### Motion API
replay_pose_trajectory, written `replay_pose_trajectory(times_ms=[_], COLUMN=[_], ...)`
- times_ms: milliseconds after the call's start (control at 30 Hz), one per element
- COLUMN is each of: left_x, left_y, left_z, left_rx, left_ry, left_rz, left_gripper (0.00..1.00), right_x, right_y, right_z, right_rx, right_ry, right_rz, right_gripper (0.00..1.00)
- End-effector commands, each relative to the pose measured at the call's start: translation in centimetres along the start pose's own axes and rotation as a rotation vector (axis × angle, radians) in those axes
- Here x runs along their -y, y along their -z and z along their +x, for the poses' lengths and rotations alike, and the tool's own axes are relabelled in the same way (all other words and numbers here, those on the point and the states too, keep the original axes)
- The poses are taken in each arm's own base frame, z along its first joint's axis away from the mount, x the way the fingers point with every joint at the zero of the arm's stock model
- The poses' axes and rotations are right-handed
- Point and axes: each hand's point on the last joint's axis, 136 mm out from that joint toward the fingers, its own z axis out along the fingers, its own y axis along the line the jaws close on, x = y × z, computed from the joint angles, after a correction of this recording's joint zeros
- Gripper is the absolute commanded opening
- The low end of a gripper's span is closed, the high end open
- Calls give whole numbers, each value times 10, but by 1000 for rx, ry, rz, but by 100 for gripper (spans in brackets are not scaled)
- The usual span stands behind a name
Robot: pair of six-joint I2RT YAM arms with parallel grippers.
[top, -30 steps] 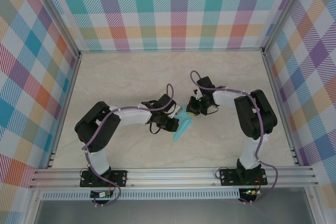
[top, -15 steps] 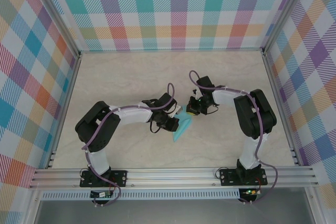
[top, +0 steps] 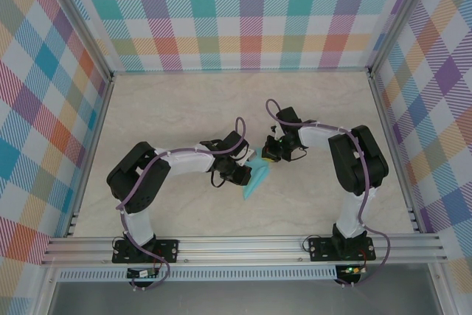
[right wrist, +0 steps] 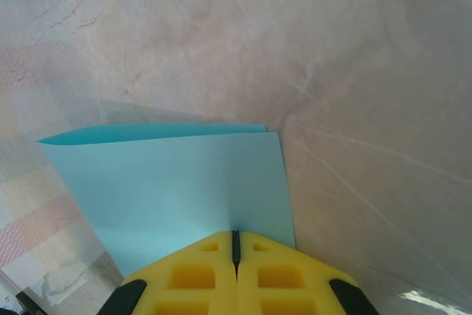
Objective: Fold a paper plane with a square sheet of paper (pick it up from the middle)
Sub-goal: Third fold the triangle at the center of the table.
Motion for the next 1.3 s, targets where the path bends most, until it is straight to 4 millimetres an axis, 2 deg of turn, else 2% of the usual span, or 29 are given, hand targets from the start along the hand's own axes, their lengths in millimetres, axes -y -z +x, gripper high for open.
replay_pose_trajectory(times_ms=[0, 433, 800, 1100, 1267], left_x=[8, 10, 6, -1, -4], left_y=[12, 14, 3, -4, -7], left_z=[-15, -16, -19, -3, -2], left_rx=[39, 44, 33, -7, -11], left_ry=[-18, -20, -12, 2, 11], left_rz=[22, 28, 22, 8, 0], left_gripper=[6, 6, 6, 6, 6], right_x=[23, 24, 25, 28, 28], right_y=[-13, -15, -17, -18, -18], right_z=[20, 21, 23, 24, 25], right_rx=[-79, -82, -90, -90, -94], right_ry=[-37, -43, -51, -56, -57], right_rz=[68, 68, 66, 71, 71], right_gripper=[0, 0, 0, 0, 0])
